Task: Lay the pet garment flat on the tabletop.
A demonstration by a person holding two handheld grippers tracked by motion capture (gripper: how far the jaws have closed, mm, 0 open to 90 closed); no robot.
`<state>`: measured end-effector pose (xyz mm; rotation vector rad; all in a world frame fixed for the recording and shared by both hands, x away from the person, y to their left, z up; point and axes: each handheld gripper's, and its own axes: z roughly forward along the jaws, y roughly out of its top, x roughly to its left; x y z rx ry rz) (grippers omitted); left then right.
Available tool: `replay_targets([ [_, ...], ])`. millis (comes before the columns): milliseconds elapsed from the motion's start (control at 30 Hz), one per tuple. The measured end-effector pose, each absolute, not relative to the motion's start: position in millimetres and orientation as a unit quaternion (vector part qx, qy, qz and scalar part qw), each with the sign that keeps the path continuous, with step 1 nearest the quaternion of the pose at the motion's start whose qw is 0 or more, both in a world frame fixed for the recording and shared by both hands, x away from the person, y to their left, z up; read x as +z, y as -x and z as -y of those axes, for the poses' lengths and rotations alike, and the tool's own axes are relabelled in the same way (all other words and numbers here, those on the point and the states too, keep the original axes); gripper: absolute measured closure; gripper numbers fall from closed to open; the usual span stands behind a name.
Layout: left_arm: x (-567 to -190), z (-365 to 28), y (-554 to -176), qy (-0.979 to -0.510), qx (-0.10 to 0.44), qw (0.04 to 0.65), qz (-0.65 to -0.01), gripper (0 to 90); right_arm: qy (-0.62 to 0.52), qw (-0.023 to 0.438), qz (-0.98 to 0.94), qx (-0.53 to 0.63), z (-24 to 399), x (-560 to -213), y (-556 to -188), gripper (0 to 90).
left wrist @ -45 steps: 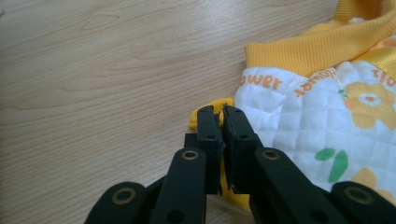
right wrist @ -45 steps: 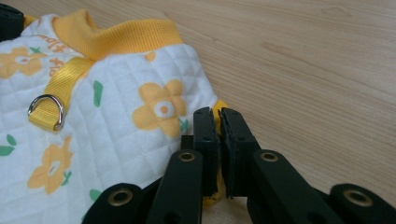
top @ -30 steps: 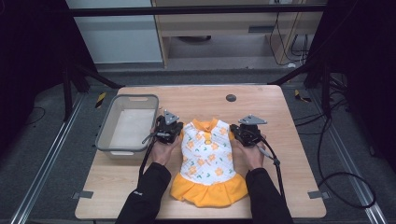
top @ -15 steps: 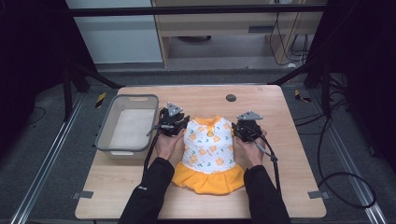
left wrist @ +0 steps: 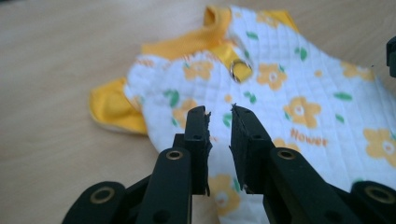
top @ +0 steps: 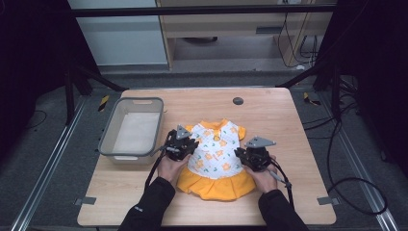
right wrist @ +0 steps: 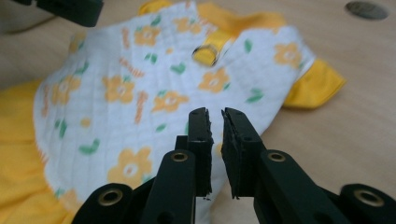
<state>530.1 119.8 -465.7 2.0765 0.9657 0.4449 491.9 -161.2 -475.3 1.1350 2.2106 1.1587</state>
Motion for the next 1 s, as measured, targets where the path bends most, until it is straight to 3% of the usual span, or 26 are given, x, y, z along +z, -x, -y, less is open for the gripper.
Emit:
replay_targets([
  [300, -499.1, -124.0, -523.3, -0.834, 0.179, 0.358, -0.381, 75.7, -0.391, 0.176, -0.819, 0.381, 160.1, -502.8, -475.3, 81.5],
  [667, -504.3, -117.9, -522.3, -0.82, 0.202, 0.371, -0.387, 75.0, -0.393, 0.182, -0.823, 0.368, 158.1, -501.3, -466.6, 83.2],
  [833, -497.4, -122.9, -519.2, -0.818, 0.191, 0.372, -0.395, 67.3, -0.391, 0.189, -0.82, 0.373, 158.7, -501.6, -465.3, 82.5],
  [1000, -483.8, -126.2, -504.2, -0.824, 0.185, 0.386, -0.37, 66.7, -0.389, 0.191, -0.806, 0.404, 160.8, -494.7, -463.8, 83.1],
])
